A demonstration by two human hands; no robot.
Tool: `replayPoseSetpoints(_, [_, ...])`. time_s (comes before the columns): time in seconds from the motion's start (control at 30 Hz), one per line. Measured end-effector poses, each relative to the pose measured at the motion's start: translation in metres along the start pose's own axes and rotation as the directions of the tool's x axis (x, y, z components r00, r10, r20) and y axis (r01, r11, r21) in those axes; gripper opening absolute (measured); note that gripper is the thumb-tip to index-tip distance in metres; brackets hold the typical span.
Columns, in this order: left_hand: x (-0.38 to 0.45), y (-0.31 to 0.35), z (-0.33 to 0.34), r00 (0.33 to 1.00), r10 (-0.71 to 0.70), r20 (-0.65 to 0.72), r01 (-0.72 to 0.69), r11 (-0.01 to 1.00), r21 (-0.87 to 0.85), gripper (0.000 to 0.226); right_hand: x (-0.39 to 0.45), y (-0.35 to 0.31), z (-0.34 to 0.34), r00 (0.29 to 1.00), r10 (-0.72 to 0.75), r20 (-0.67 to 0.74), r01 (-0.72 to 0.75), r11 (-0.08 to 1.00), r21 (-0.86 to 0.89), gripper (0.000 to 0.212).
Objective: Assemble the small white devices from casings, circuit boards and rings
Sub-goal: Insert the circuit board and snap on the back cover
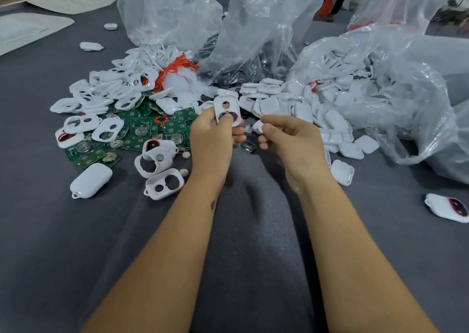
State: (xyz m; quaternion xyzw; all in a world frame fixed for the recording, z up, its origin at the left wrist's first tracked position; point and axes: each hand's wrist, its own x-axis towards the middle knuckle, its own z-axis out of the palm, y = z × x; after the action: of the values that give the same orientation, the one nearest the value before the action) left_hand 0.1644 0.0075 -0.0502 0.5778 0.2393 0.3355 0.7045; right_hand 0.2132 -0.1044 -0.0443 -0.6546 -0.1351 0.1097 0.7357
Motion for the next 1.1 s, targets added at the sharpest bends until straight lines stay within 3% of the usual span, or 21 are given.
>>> replayPoseSetpoints(0.17, [-0.006,0.003,0.001,0.991,-0.048,0.124,0.049,0.999,-0.004,0.02,0.0,-0.001,-0.008,0.996,0.055,0.076,-0.073,0.96,0.269,0.012])
replayPoseSetpoints(0.43, [-0.014,0.001,0.003,0.967,-0.026,0.254,0.012,0.998,0.059,0.018,-0.003,-0.004,-0.008,0.995,0.049,0.084,-0.074,0.941,0.331,0.01])
replayPoseSetpoints(0.6, [-0.017,0.002,0.004,0.957,-0.027,0.288,0.004,0.997,0.08,0.02,-0.003,-0.005,-0.007,0.996,-0.003,0.093,-0.029,0.937,0.348,0.023])
replayPoseSetpoints(0.83, [-0.016,0.002,0.004,0.95,-0.052,0.309,0.036,0.998,0.057,0.019,-0.001,-0.006,-0.006,0.997,-0.066,0.034,0.053,0.953,0.298,0.023])
replayPoseSetpoints(1.1, [-0.013,-0.002,0.005,0.948,-0.041,0.315,0.021,0.998,0.066,0.018,-0.001,-0.005,-0.007,0.965,-0.253,-0.073,0.256,0.966,0.038,0.028])
